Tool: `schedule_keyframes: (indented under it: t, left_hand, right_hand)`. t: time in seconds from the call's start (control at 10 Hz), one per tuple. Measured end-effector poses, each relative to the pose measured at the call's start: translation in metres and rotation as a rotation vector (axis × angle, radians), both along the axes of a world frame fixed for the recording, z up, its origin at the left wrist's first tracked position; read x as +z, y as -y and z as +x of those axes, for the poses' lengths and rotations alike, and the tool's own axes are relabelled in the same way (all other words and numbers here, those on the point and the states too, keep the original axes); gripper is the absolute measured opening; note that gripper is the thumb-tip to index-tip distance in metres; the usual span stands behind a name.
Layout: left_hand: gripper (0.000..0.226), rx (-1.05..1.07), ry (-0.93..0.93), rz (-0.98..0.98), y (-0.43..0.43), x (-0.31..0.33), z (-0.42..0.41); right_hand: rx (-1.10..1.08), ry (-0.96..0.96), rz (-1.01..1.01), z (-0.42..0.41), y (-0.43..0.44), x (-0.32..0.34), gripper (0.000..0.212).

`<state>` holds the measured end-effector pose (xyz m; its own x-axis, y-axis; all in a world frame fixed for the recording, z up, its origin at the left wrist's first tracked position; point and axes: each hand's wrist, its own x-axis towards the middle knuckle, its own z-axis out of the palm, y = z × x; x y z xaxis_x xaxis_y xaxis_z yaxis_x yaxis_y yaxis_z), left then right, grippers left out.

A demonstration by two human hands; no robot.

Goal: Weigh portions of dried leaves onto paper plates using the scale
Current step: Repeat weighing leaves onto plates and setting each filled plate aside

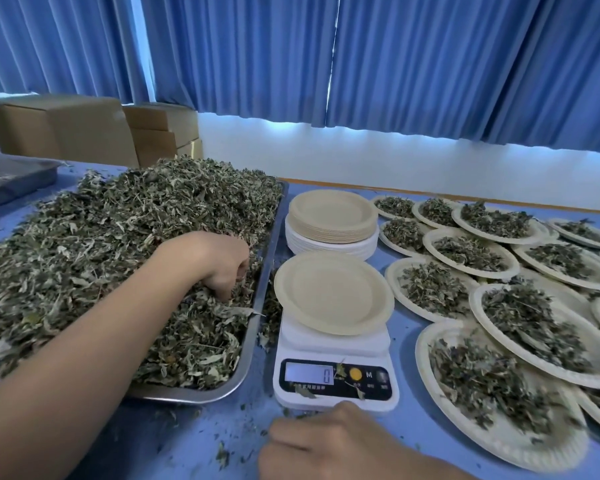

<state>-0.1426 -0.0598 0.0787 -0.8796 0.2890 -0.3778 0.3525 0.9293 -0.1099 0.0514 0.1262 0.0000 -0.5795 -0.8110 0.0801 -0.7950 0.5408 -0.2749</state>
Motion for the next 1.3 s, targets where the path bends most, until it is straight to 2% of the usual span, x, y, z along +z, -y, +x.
schedule_keyframes:
  t: [0.1, 0.2, 0.3, 0.4, 0.5, 0.6, 0.7, 0.8, 0.9, 1.0, 1.1, 1.2, 1.3]
  left_hand:
    - [0.025, 0.020, -0.056, 0.071, 0.001, 0.002, 0.001]
    - [0.029, 0.070, -0.210, 0.233, 0.005, 0.012, 0.001]
    - [0.042, 0.122, -0.309, 0.383, 0.008, 0.021, 0.002]
    - [0.041, 0.164, -0.356, 0.487, 0.005, 0.023, 0.004]
    - [0.033, 0.156, -0.449, 0.693, -0.004, 0.025, 0.009]
    - [0.024, 0.139, -0.426, 0.984, -0.020, 0.025, 0.021]
    - [0.026, 0.201, -0.219, 1.284, -0.045, 0.016, 0.036]
    - [0.032, 0.133, -0.096, 1.304, -0.068, 0.003, 0.049]
    - [0.037, 0.002, -0.090, 1.219, -0.078, 0.000, 0.056]
    - [0.033, -0.071, -0.208, 1.102, -0.069, 0.010, 0.054]
    - [0.032, -0.149, -0.229, 0.761, -0.052, 0.021, 0.051]
    - [0.033, -0.141, -0.177, 0.618, -0.042, 0.025, 0.048]
    - [0.036, -0.130, -0.124, 0.566, -0.042, 0.023, 0.046]
  right_hand:
    - [0.024, -0.083, -0.060, 0.008, 0.006, 0.007, 0.023]
    - [-0.106, -0.143, -0.006, 0.013, 0.006, 0.013, 0.030]
    - [-0.081, -0.213, -0.055, 0.010, 0.004, 0.012, 0.033]
    - [-0.094, -0.271, -0.109, 0.010, 0.004, 0.004, 0.031]
    - [-0.102, -0.226, -0.109, 0.009, 0.004, 0.004, 0.031]
    - [-0.093, -0.235, -0.120, 0.008, 0.004, 0.001, 0.032]
    - [-0.089, -0.255, -0.145, 0.007, 0.005, -0.002, 0.030]
    - [-0.103, -0.301, -0.136, 0.007, 0.005, -0.004, 0.031]
    - [-0.094, -0.275, -0.127, 0.008, 0.004, -0.005, 0.030]
    - [-0.096, -0.221, -0.139, 0.009, 0.004, -0.004, 0.030]
    - [-0.094, -0.231, -0.132, 0.009, 0.003, -0.002, 0.030]
    - [-0.098, -0.248, -0.116, 0.011, 0.002, 0.000, 0.031]
    - [-0.100, -0.231, -0.108, 0.012, 0.003, 0.000, 0.033]
